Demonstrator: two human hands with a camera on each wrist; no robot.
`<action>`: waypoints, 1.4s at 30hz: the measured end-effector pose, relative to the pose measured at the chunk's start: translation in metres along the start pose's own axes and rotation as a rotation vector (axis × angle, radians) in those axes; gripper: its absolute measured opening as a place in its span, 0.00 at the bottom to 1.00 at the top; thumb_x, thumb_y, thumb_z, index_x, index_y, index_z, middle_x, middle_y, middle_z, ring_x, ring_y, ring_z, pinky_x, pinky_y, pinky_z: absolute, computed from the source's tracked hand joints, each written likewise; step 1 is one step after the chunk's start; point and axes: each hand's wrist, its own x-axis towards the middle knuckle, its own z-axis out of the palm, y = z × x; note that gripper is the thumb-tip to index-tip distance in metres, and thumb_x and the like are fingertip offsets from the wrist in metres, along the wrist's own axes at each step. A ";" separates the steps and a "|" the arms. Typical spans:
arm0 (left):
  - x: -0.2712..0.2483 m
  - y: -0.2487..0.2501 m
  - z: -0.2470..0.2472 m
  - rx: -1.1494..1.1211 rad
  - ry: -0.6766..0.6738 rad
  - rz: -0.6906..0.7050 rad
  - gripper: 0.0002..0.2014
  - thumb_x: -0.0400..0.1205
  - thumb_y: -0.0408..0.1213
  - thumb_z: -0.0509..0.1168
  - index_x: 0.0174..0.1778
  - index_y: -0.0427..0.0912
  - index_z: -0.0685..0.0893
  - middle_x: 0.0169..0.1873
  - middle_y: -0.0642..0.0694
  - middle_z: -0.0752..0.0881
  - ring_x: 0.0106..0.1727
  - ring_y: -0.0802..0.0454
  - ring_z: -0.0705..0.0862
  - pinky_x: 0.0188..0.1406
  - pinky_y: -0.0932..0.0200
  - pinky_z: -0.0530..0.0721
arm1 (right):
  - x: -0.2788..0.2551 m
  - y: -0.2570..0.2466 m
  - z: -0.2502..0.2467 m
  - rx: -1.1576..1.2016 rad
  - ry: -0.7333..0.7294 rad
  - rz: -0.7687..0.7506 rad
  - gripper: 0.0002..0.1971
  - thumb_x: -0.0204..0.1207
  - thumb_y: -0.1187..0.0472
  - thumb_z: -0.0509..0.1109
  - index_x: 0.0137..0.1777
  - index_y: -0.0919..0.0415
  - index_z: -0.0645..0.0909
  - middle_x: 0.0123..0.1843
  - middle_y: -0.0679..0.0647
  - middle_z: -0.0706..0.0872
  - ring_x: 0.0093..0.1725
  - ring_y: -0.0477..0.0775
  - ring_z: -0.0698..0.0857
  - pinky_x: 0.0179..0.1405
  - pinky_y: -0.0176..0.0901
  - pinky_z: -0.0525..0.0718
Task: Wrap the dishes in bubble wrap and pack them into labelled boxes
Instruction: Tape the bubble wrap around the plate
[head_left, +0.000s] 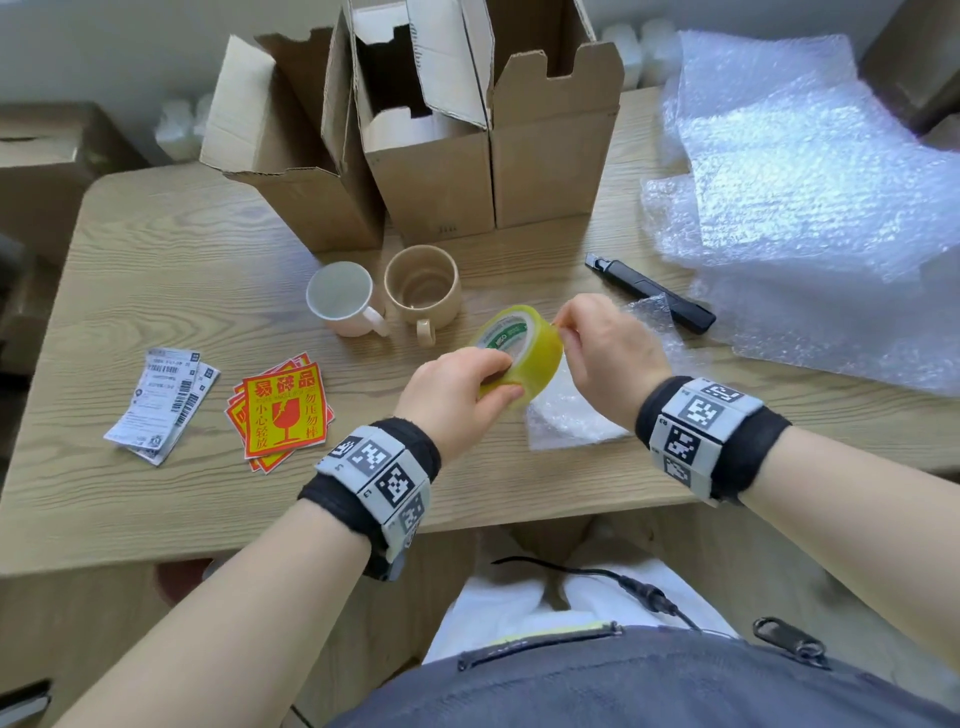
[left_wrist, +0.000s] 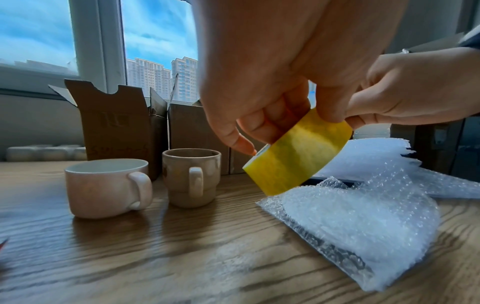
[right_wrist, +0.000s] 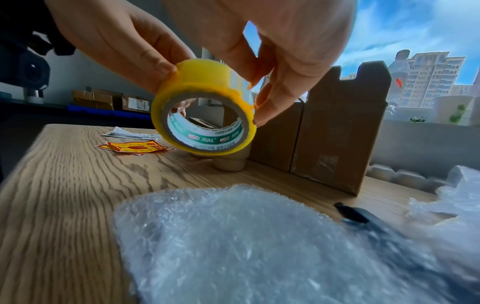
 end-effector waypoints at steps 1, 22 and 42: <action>0.002 0.001 -0.001 0.008 -0.004 0.007 0.09 0.81 0.43 0.66 0.47 0.39 0.83 0.41 0.48 0.83 0.46 0.48 0.78 0.49 0.48 0.78 | -0.001 0.000 -0.002 0.004 0.012 -0.006 0.08 0.82 0.64 0.59 0.51 0.68 0.77 0.49 0.62 0.80 0.40 0.66 0.80 0.39 0.55 0.77; 0.005 0.023 0.003 -0.239 -0.068 -0.307 0.15 0.83 0.51 0.60 0.41 0.43 0.79 0.39 0.45 0.87 0.42 0.44 0.88 0.48 0.41 0.85 | 0.003 -0.006 -0.034 0.521 -0.062 0.282 0.05 0.74 0.66 0.74 0.43 0.60 0.79 0.32 0.54 0.86 0.33 0.53 0.89 0.40 0.45 0.88; -0.001 0.049 0.005 -0.196 -0.181 -0.397 0.19 0.82 0.50 0.63 0.69 0.53 0.75 0.45 0.52 0.79 0.41 0.56 0.77 0.42 0.65 0.72 | 0.014 0.018 -0.047 0.375 -0.217 0.302 0.04 0.76 0.62 0.73 0.42 0.63 0.85 0.36 0.55 0.89 0.33 0.47 0.87 0.40 0.42 0.87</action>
